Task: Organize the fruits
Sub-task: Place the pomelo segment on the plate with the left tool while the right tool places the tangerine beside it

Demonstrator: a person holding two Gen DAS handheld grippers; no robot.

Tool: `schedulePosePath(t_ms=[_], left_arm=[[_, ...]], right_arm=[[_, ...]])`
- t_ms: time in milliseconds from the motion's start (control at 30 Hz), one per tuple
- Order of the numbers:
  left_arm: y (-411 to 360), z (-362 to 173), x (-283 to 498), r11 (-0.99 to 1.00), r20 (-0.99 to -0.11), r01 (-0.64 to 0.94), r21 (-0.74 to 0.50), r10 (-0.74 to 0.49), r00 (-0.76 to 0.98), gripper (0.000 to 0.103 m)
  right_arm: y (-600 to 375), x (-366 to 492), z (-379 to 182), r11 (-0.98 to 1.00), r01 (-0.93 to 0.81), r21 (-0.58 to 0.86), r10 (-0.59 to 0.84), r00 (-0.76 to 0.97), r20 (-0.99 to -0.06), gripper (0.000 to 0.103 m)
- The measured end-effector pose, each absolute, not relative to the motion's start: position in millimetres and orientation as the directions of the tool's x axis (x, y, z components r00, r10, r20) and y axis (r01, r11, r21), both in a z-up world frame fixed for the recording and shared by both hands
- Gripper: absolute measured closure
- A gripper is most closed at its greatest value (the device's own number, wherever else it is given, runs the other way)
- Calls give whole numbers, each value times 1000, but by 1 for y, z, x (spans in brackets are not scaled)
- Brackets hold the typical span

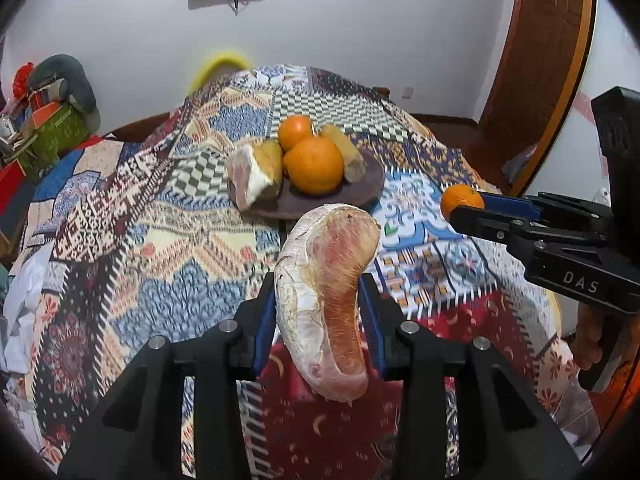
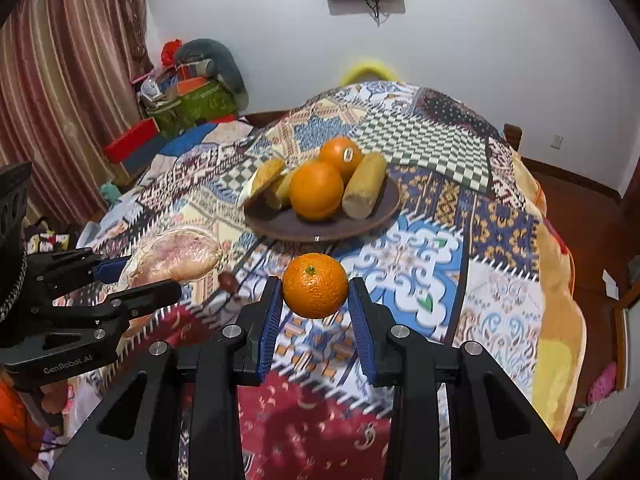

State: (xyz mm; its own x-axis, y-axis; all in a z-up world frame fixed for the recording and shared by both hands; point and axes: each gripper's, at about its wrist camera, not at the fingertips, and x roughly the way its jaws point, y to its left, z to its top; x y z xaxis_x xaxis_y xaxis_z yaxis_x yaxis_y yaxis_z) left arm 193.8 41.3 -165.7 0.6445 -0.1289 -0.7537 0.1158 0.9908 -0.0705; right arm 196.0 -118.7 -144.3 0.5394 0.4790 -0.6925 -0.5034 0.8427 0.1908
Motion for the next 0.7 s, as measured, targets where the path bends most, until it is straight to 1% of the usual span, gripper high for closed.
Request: schedulePosePath(t_ms=[367,700], left_arm=[[50,-150,237,992,-716,91,-93,-130,685,64],[57,-150,283,992,-704,73,-106,-127,699,64]], right_arm=[[-116,228,-136,850,-495,180,476,577,-664,72],[-105,257,-147,850,-497,173,470,570,-674,72]])
